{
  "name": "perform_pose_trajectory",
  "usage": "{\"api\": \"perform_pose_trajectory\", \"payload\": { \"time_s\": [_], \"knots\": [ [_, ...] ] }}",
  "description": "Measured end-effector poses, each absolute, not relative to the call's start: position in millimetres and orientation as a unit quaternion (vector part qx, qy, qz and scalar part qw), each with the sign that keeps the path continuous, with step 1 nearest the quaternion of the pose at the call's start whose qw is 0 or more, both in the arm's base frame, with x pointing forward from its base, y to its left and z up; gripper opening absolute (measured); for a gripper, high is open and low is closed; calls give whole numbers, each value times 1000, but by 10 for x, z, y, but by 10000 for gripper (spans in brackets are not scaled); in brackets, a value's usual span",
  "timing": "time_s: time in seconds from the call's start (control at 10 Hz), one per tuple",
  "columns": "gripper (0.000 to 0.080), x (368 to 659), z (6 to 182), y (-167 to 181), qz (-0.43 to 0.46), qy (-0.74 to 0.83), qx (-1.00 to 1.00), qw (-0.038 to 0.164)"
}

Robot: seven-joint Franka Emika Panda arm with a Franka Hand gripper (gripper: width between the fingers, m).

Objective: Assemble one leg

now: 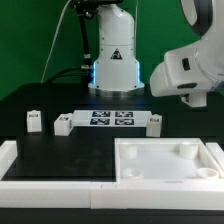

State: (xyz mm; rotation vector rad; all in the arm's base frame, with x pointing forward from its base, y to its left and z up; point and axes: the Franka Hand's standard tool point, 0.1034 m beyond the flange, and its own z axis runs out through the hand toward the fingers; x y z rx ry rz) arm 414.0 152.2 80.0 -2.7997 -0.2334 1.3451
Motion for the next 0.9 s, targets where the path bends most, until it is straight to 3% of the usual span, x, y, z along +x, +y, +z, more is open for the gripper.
{"api": "perform_pose_trajectory", "payload": {
  "time_s": [0.3,0.5,0.9],
  "knots": [
    [287,4283,830,1450,284,-65,-956,19],
    [287,4491,1073,1233,190,-37,-981,24],
    [287,4827,1230,1176,-6,-57,-998,37]
  ]
}}
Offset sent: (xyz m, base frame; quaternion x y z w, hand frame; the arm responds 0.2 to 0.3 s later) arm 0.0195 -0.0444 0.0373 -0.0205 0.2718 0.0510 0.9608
